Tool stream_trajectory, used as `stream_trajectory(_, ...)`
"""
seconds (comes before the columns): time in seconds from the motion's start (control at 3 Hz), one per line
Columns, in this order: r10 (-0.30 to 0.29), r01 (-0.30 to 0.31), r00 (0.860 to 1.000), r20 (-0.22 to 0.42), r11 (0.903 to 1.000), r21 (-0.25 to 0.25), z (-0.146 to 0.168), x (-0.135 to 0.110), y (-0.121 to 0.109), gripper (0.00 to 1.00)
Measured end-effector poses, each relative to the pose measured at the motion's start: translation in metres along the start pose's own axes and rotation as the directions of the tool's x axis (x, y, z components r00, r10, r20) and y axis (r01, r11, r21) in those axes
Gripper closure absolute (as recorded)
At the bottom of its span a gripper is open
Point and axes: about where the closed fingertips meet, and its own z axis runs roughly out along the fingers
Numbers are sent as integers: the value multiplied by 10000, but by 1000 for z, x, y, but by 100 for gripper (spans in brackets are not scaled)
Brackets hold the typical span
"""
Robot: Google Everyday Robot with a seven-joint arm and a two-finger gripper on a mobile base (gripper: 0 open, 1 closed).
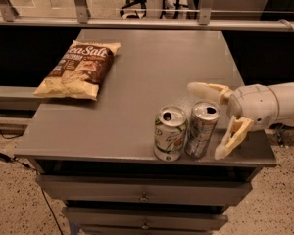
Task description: Move redbull can near 7up can
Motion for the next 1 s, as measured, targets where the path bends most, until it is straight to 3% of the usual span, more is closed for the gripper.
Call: stream_trajectory(1.0, -216, 221, 9996, -165, 9994, 280, -8, -5, -2, 0)
